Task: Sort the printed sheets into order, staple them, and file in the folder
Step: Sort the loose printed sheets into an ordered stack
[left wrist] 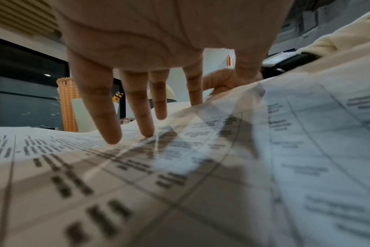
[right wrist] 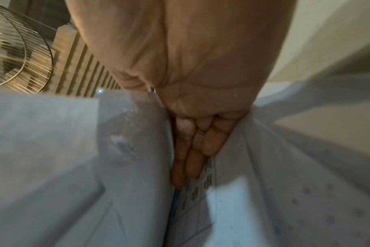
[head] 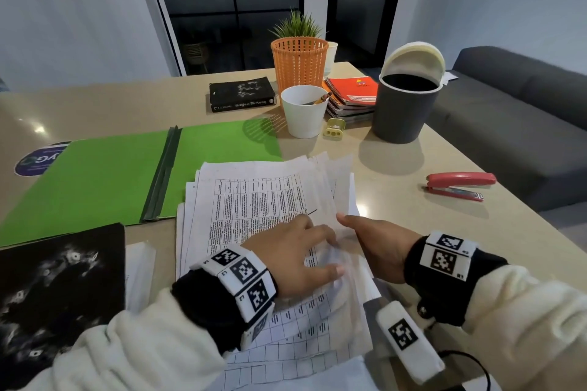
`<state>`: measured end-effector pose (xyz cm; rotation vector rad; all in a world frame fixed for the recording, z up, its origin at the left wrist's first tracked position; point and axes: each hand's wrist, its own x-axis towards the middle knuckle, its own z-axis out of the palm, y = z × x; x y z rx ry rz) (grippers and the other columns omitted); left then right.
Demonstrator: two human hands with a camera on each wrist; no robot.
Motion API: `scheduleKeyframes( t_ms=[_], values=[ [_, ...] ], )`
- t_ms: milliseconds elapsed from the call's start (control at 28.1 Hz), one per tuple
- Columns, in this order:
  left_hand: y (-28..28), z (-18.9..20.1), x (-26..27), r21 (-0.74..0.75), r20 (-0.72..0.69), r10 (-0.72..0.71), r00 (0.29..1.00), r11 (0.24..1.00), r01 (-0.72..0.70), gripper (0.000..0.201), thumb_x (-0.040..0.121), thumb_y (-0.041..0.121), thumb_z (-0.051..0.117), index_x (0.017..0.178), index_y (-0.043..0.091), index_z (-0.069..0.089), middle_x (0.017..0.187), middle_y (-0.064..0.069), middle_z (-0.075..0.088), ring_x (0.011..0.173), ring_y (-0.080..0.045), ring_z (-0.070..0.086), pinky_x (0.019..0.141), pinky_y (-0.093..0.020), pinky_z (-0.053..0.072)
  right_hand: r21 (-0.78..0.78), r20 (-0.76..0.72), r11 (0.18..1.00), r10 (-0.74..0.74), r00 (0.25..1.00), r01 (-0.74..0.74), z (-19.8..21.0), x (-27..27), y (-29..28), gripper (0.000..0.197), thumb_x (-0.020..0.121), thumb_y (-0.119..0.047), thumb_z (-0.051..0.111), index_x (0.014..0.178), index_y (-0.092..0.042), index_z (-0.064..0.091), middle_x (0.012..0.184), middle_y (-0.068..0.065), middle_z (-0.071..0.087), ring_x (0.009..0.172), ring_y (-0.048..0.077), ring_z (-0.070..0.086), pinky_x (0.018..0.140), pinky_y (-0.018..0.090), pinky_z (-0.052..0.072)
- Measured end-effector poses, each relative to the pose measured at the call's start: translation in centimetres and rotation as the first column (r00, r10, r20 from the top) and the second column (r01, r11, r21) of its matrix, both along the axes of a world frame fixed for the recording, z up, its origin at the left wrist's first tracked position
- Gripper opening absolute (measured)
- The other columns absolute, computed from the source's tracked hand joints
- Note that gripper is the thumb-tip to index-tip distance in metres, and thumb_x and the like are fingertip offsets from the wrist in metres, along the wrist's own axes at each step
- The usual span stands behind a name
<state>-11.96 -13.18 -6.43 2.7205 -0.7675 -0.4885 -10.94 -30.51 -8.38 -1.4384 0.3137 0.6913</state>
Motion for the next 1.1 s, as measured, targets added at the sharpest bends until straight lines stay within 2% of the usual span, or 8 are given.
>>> scheduleKeyframes(
  t_ms=[107, 214, 321, 463, 677, 784, 962, 1104],
  values=[
    [0.0, 0.1, 0.1, -0.036, 0.020, 0.024, 1.000, 0.999, -0.024, 0.044, 0.085, 0.066, 0.039, 0.121, 0.040, 0.040, 0.123, 0.010, 0.037, 0.096, -0.009, 0.046, 0.086, -0.031, 0.041, 0.039, 0.005, 0.999, 0.015, 1.000, -0.015, -0.2, -0.1, -0.1, 0.045, 0.099, -0.038, 0.037, 0.126, -0.007, 0.055, 0.115, 0.017, 0.067, 0.097, 0.030, 0.065, 0.089, 0.042, 0.051],
    [0.1, 0.2, 0.1, -0.064, 0.027, 0.049, 0.998, 0.997, -0.047, 0.045, 0.088, 0.063, 0.036, 0.121, 0.033, 0.040, 0.126, 0.009, 0.038, 0.093, -0.009, 0.048, 0.083, -0.028, 0.039, 0.064, -0.001, 0.998, 0.008, 1.000, -0.007, -0.2, -0.2, 0.0, 0.042, 0.099, -0.037, 0.036, 0.126, -0.010, 0.054, 0.112, 0.014, 0.069, 0.091, 0.023, 0.069, 0.076, 0.032, 0.055],
    [0.2, 0.3, 0.3, -0.085, 0.054, 0.109, 0.993, 0.991, -0.104, 0.044, 0.092, 0.058, 0.031, 0.122, 0.028, 0.043, 0.126, 0.009, 0.043, 0.095, -0.009, 0.051, 0.082, -0.028, 0.040, 0.066, -0.001, 0.998, -0.005, 1.000, 0.005, -0.3, -0.2, -0.2, 0.044, 0.098, -0.038, 0.039, 0.127, -0.009, 0.055, 0.109, 0.013, 0.070, 0.091, 0.022, 0.070, 0.079, 0.034, 0.054],
    [0.8, 0.1, 0.8, -0.134, 0.060, 0.172, 0.983, 0.978, -0.162, 0.024, 0.094, 0.045, 0.042, 0.107, 0.029, 0.053, 0.104, 0.011, 0.056, 0.084, -0.010, 0.054, 0.073, -0.026, 0.043, 0.034, 0.003, 0.999, -0.007, 1.000, 0.007, -0.3, -0.2, -0.2, 0.037, 0.097, -0.033, 0.045, 0.118, -0.006, 0.060, 0.103, 0.013, 0.071, 0.084, 0.023, 0.070, 0.072, 0.032, 0.055],
    [3.9, 0.9, 2.0, -0.204, -0.013, 0.202, 0.979, 0.958, -0.200, 0.021, 0.086, 0.016, 0.053, 0.092, 0.034, 0.062, 0.085, 0.018, 0.056, 0.059, 0.005, 0.050, 0.053, -0.008, 0.034, 0.012, 0.040, 0.998, 0.054, 0.998, -0.055, -1.1, 0.0, -0.5, 0.019, 0.094, -0.011, 0.053, 0.109, -0.006, 0.062, 0.102, 0.011, 0.071, 0.086, 0.023, 0.069, 0.087, 0.036, 0.054],
    [3.0, 0.6, 1.3, -0.110, 0.005, 0.198, 0.980, 0.974, -0.196, 0.014, 0.086, 0.036, 0.057, 0.081, 0.026, 0.065, 0.082, 0.014, 0.056, 0.063, 0.004, 0.048, 0.059, -0.016, 0.039, 0.035, 0.065, 0.994, 0.105, 0.992, -0.107, -1.2, 0.1, -0.5, 0.032, 0.082, -0.009, 0.062, 0.113, -0.004, 0.061, 0.106, 0.013, 0.071, 0.092, 0.026, 0.068, 0.092, 0.040, 0.052],
    [0.3, -0.7, 0.3, 0.085, 0.001, 0.174, 0.985, 0.981, -0.173, 0.056, 0.069, 0.078, 0.049, 0.069, 0.022, 0.054, 0.076, 0.008, 0.058, 0.066, -0.009, 0.055, 0.060, -0.027, 0.044, -0.025, 0.123, 0.977, 0.214, 0.969, -0.213, -1.1, -0.4, -0.6, 0.034, 0.069, -0.011, 0.062, 0.103, -0.011, 0.066, 0.098, 0.010, 0.073, 0.089, 0.026, 0.070, 0.082, 0.037, 0.055],
    [0.1, -0.7, 0.2, 0.077, 0.018, 0.181, 0.983, 0.980, -0.182, 0.064, 0.063, 0.085, 0.043, 0.059, 0.021, 0.045, 0.060, 0.007, 0.047, 0.053, -0.011, 0.045, 0.052, -0.024, 0.036, -0.086, 0.142, 0.982, 0.176, 0.974, -0.165, -1.0, -0.5, -0.7, 0.020, 0.084, -0.014, 0.064, 0.104, -0.009, 0.066, 0.107, 0.018, 0.070, 0.095, 0.031, 0.067, 0.091, 0.040, 0.052]
  ],
)
